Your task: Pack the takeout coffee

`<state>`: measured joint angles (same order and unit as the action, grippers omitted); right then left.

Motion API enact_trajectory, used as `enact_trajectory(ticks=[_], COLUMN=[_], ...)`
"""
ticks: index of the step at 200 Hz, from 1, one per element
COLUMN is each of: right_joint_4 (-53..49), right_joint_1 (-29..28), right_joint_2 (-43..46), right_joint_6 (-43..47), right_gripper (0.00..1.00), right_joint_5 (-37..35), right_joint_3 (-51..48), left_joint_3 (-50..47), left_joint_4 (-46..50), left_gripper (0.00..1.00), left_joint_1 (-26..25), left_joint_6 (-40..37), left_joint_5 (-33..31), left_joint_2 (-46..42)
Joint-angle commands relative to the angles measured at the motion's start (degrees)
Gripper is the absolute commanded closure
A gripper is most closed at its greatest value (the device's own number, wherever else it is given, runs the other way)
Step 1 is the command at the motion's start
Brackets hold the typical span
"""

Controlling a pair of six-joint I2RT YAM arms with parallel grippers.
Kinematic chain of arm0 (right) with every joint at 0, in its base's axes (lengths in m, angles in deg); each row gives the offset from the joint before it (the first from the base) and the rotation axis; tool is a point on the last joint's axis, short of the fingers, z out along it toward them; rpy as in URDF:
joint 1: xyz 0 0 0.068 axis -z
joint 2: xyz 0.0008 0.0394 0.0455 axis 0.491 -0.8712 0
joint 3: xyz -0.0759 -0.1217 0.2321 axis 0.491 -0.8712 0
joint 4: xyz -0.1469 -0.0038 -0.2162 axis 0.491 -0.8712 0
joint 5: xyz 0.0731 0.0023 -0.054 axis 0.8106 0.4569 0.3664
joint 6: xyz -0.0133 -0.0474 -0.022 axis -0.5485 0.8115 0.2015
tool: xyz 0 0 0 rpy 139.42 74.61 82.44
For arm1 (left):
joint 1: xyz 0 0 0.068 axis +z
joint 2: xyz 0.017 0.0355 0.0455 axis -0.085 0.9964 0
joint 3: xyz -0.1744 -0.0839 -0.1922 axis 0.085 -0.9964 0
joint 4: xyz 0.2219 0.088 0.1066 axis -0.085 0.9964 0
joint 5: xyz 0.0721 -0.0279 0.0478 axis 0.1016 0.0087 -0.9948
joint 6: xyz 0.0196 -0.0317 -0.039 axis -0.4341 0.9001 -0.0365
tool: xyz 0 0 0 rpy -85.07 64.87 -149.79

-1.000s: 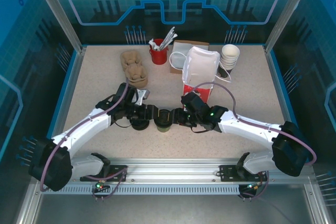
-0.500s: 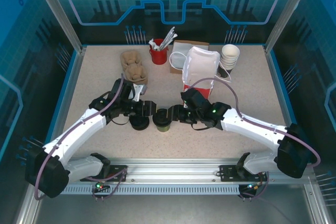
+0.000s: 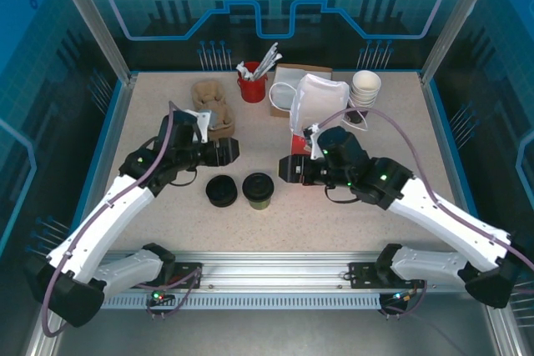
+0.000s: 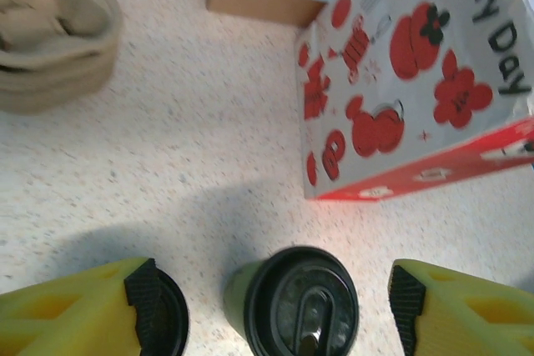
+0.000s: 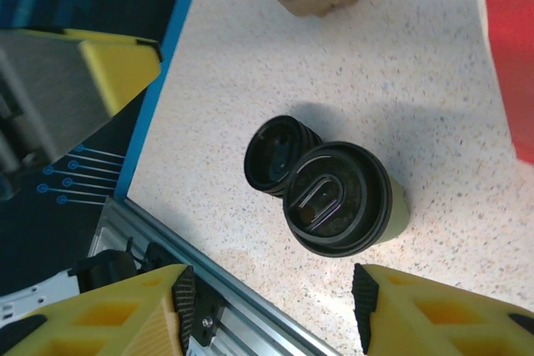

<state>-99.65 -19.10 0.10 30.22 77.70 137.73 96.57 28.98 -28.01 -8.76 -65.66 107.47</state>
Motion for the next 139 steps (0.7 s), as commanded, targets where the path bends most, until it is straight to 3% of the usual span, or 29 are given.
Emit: enact_trajectory(ticks=[1,37,90,114,139], right_joint_4=[-6.16,-7.63,-8.01,-6.21,-5.50], right_joint_1=[3.08,13.68,34.23,39.35,41.71], right_joint_2=[3.77,9.06,9.61,7.99,6.44], right_joint_6=[5.58,11.33,15.83,16.31,16.82], right_gripper=[0.45,0.46,0.45,0.46,0.46], right_joint_5=[0.15,7.32,25.90,32.81,35.07], right_joint_3=[2.92,4.30,4.15,3.02,1.96], left_joint_3=[3.23,5.60,9.54,12.93,16.15], left_joint_4=[0.98,-2.28,-8.60,-9.22,-9.47], left_gripper=[0.23,0.24,0.32,0.38,0.43], left_joint_1=[3.51,11.15,21.01,22.80,23.22], left_joint_6=[3.27,6.08,9.36,9.35,9.23], left_joint_5=[-6.37,-6.26,2.17,4.75,6.80], left_joint_2=[1.30,7.67,22.64,29.52,34.78])
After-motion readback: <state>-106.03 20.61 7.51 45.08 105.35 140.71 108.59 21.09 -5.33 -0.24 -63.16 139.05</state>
